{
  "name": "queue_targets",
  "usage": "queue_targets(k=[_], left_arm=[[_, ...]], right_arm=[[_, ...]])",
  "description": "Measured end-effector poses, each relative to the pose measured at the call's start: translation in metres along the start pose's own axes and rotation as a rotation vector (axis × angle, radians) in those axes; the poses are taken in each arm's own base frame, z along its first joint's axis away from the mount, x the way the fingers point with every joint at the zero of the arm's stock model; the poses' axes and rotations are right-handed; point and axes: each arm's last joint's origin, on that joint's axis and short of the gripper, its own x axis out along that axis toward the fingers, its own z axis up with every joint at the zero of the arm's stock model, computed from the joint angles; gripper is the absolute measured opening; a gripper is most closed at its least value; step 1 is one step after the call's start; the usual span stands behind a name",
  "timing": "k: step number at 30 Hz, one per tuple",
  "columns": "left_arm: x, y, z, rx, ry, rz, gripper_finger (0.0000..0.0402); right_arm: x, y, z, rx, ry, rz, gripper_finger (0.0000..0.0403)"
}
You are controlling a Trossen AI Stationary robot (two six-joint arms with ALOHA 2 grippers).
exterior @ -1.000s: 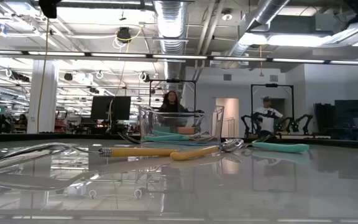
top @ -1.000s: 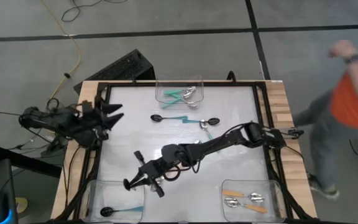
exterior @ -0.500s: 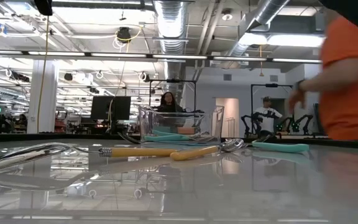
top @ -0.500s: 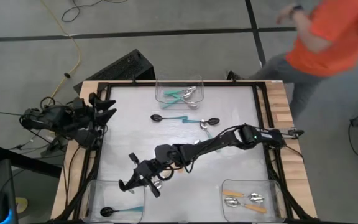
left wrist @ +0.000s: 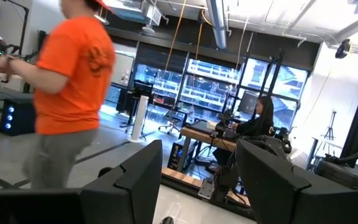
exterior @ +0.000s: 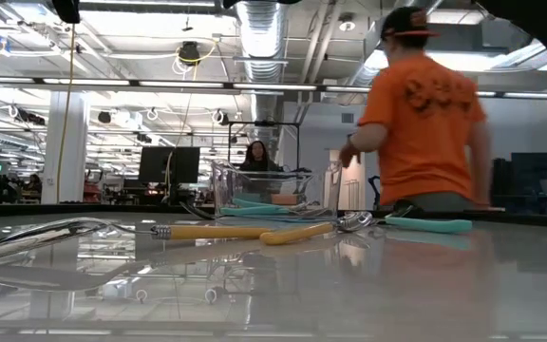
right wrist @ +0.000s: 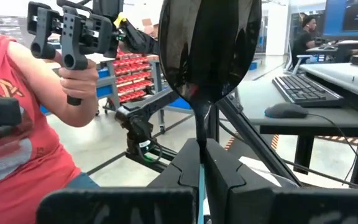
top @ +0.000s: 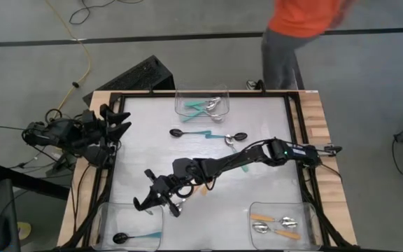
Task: Sort silverware by color (type)
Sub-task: Put the bottom black spoon into the bottom left transparent bin
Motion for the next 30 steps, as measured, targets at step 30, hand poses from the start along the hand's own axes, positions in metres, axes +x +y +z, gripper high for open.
queue_targets(k=[30], left_arm=[[0.0,0.0,-0.001,0.03,0.008,0.001,0.019]], right_arm=[[0.017,-0.024,-0.055,0.158,0.008,0.053,0.0027]])
